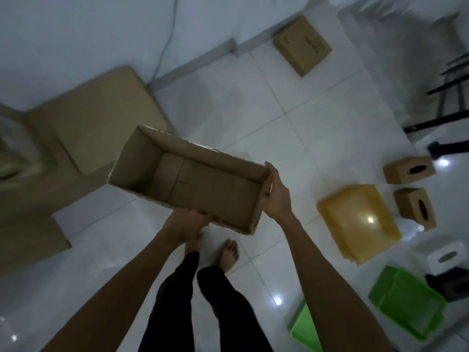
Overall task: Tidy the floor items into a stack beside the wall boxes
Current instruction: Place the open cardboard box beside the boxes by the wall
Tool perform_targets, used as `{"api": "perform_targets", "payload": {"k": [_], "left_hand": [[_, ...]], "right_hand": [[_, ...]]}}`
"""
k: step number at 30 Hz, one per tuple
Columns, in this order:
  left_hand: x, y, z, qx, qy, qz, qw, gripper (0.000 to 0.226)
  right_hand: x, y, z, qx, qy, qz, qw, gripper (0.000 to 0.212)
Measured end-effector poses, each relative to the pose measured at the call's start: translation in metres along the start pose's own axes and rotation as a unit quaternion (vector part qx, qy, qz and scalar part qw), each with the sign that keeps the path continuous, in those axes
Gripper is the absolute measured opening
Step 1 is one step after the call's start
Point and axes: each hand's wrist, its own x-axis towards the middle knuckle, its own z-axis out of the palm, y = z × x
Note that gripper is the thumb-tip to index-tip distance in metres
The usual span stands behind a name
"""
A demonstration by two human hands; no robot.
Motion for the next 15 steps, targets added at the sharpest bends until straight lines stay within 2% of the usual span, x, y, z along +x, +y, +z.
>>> {"api": "perform_targets", "payload": {"k": [1,3,5,8,10,12,15], "left_hand": [[-0.011,-0.007,0.017,0.003,0.010,-0.008,1.000,0.039],[-0.034,-0.020,0.050,-0.029,-0.031,-0.056,0.998,0.045],[-0.057,-0.040,0.084,-0.040,-0.037,-0.096,0.994,0.052],[-0.078,-0.082,0.137,-0.061,-0.021,-0.162,0.985,0.058],[-0.091,-0.109,0.168,-0.074,-0.020,-0.195,0.978,0.057],[-0.105,-0.136,0.199,-0.072,-0.005,-0.215,0.974,0.054],[-0.123,-0.173,0.240,-0.073,0.005,-0.235,0.969,0.050]], "right_hand": [[0.004,0.000,0.021,-0.009,-0.007,-0.013,1.000,0.086],[0.007,-0.003,0.066,-0.011,0.001,-0.042,0.999,0.076],[0.004,-0.007,0.119,-0.001,0.021,-0.088,0.996,0.068],[-0.006,-0.006,0.210,-0.055,-0.016,-0.152,0.987,0.077],[-0.017,-0.005,0.273,-0.091,-0.046,-0.142,0.985,0.076],[-0.026,-0.006,0.328,-0.087,-0.038,-0.117,0.989,0.065],[-0.025,-0.010,0.390,-0.078,-0.039,-0.078,0.993,0.061]]}}
